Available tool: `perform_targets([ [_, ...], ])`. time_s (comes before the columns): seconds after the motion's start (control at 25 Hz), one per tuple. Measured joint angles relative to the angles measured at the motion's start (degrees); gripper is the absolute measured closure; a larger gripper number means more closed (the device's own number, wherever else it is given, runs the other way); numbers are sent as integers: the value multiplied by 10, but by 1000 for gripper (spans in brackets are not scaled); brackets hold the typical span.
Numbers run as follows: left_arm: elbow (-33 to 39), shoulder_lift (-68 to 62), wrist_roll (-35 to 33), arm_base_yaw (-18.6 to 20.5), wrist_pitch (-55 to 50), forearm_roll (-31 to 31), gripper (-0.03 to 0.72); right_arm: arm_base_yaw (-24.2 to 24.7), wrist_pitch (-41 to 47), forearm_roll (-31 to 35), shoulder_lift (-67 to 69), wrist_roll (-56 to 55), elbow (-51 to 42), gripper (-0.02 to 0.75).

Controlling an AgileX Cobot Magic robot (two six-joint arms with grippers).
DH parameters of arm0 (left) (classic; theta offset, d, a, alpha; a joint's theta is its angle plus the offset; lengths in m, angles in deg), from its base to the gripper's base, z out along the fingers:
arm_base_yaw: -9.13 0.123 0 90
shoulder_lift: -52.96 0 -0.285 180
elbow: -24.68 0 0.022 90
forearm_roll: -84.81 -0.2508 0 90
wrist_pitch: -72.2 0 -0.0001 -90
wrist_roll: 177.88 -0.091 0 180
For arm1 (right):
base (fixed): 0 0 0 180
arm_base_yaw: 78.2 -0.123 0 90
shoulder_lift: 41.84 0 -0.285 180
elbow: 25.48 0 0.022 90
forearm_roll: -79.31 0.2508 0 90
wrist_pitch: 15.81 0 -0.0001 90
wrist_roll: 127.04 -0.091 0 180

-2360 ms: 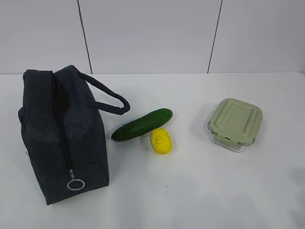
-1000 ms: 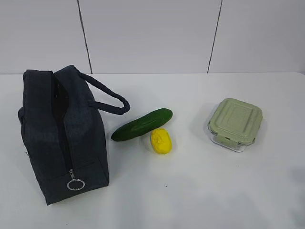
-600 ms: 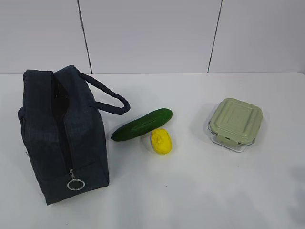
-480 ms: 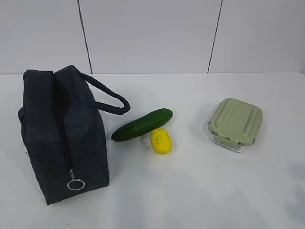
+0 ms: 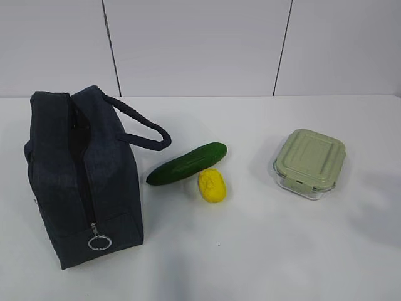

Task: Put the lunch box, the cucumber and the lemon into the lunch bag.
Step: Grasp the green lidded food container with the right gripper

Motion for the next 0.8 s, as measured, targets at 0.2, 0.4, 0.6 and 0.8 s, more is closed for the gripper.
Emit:
perform_targets([
  [0.2,0,0,0,0,0,0,452,0,-44,54,100,-15,22,223],
  [0.4,0,0,0,0,0,0,452,0,-68,112,207,-17,45,223],
  [0.6,0,0,0,0,0,0,452,0,-73,161,301,-17,78,223],
  [0.8,0,0,0,0,0,0,452,0,-78,195,386,-11,112,223],
])
